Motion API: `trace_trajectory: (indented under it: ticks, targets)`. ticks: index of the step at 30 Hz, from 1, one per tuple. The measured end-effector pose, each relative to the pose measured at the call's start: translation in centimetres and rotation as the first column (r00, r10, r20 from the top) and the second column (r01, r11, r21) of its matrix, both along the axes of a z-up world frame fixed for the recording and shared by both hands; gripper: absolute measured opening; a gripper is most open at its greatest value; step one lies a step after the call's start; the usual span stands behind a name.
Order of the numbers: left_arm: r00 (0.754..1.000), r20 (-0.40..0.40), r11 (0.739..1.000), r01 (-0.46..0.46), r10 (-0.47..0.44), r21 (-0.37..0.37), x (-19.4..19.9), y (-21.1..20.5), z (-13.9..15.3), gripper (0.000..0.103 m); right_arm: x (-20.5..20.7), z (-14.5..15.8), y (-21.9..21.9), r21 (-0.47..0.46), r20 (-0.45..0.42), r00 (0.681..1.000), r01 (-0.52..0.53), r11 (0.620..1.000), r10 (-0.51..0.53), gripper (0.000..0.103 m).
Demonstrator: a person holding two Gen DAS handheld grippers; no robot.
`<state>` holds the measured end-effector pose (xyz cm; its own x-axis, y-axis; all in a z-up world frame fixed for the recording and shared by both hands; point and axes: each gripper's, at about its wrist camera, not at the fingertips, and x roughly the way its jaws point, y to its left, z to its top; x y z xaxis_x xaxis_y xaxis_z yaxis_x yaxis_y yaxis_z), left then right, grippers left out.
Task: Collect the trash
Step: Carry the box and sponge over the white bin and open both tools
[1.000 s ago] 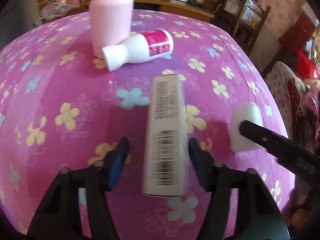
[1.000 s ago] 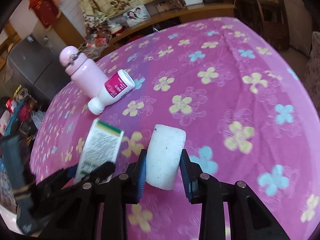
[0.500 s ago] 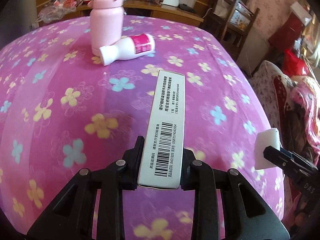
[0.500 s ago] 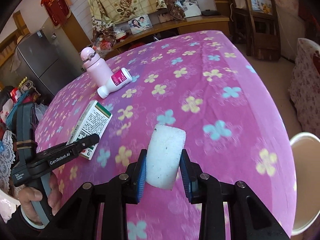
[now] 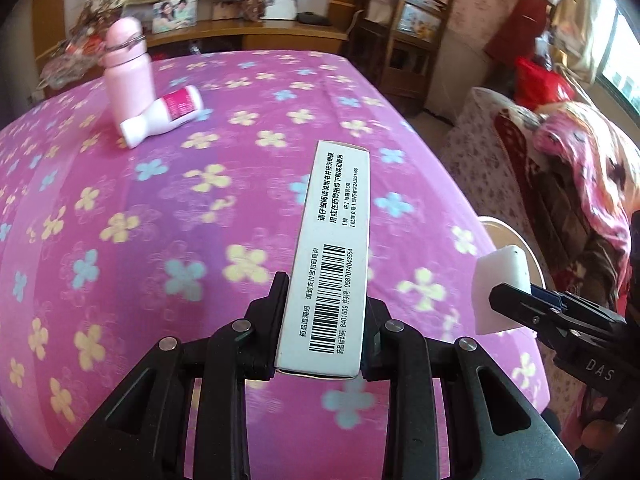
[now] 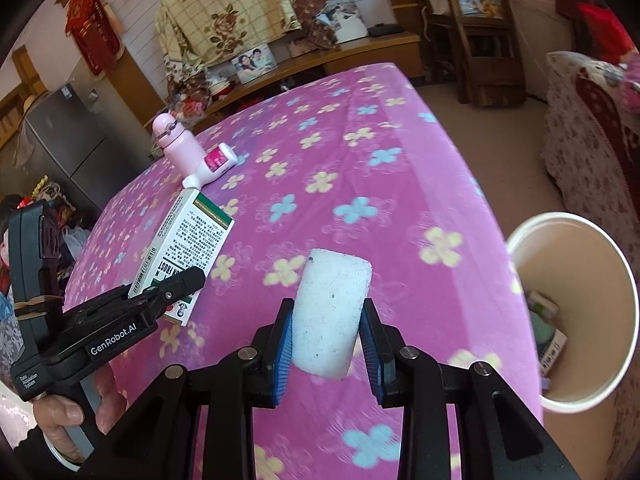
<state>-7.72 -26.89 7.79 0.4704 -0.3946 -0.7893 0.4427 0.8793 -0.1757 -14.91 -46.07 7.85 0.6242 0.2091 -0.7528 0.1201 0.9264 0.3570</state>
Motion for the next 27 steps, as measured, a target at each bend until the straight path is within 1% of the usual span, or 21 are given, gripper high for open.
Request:
trace_trajectory:
  ticks: [11, 15, 21, 27]
  targets:
    - [0.993, 0.003, 0.993, 0.119, -0.119, 0.012, -3.4, -6.6, -0.2, 0.026, -4.5, 0.1, -5.1, -0.01, -0.007, 0.995, 0.097, 0.995, -0.097, 0.03]
    - [0.989, -0.003, 0.989, 0.148, -0.148, 0.015, -4.2, -8.5, -0.4, 0.026, -5.8, -0.1, -6.8, -0.012, -0.008, 0.992, 0.129, 0.992, -0.129, 0.03]
    - [0.98, -0.008, 0.98, 0.197, -0.197, 0.019, -5.3, -11.4, -0.6, 0.026, -7.2, -0.6, -9.1, -0.01, -0.021, 0.985, 0.17, 0.985, -0.17, 0.03]
    - [0.968, -0.037, 0.969, 0.247, -0.247, 0.005, -6.1, -14.3, -1.2, 0.026, -8.2, -1.2, -11.5, -0.016, -0.037, 0.975, 0.219, 0.976, -0.22, 0.03]
